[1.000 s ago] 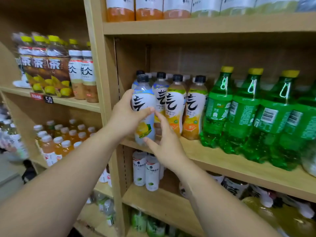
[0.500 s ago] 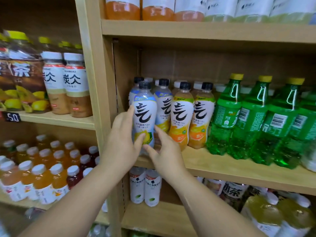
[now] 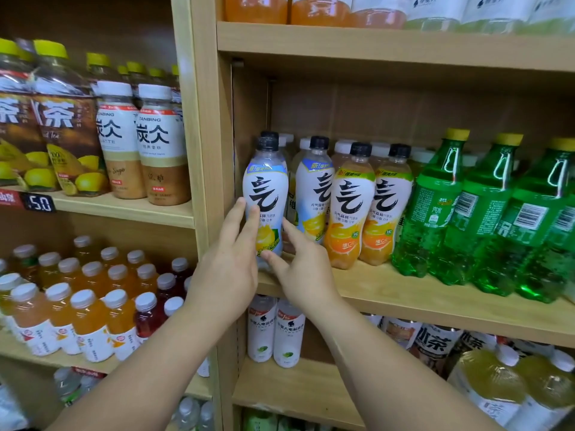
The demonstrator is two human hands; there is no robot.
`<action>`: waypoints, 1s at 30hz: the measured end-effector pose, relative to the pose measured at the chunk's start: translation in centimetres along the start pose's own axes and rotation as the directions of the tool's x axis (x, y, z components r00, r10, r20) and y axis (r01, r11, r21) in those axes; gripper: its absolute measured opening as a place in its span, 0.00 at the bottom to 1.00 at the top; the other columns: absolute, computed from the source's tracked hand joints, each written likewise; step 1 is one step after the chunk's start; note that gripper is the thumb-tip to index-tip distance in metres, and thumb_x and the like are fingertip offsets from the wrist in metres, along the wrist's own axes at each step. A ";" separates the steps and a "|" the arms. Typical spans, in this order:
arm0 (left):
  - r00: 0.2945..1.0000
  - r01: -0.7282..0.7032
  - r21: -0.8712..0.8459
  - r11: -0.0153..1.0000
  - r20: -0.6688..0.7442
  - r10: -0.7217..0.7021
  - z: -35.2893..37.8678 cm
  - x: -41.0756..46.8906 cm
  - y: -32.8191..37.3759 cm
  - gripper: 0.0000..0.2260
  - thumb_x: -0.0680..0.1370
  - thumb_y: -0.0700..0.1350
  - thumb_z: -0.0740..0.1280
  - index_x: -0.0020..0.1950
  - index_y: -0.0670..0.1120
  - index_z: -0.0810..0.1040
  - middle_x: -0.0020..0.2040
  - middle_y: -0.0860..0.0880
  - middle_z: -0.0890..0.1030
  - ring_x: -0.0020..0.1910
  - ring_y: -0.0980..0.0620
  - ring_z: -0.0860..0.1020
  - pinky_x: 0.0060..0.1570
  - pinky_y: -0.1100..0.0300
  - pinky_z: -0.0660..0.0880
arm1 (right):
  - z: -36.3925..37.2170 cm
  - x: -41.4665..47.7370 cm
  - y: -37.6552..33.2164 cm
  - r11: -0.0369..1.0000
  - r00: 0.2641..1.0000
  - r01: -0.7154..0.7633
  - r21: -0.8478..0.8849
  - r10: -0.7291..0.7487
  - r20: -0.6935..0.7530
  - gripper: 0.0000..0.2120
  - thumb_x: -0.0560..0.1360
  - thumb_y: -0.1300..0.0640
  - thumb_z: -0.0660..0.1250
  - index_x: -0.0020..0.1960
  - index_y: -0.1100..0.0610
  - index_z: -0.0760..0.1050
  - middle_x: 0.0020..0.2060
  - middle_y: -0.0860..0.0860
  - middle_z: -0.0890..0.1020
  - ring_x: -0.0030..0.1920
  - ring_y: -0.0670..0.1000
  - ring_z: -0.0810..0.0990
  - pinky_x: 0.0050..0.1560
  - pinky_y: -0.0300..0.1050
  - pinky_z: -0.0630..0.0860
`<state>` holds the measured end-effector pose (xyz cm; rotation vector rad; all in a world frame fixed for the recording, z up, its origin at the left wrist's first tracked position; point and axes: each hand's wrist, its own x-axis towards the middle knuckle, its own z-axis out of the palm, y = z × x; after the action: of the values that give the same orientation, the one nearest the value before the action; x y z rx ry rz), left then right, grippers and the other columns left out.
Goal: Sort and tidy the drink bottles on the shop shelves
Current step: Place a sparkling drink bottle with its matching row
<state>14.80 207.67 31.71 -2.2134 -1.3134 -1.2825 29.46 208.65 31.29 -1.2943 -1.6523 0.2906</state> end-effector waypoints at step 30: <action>0.987 -0.105 -0.225 0.969 0.094 0.129 3.5 -2.1 9.0 0.20 0.78 0.50 0.63 0.67 0.41 0.78 0.69 0.40 0.71 0.61 0.40 0.75 0.60 0.46 0.73 | -13.1 -7.5 5.7 0.965 0.998 0.030 -0.261 -0.044 -0.045 0.09 0.77 0.56 0.73 0.56 0.55 0.84 0.49 0.48 0.84 0.51 0.46 0.82 0.55 0.43 0.78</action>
<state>23.54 203.60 29.81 -2.5024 -1.1023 -1.3371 43.02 199.94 29.78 -1.4505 -1.7111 0.0163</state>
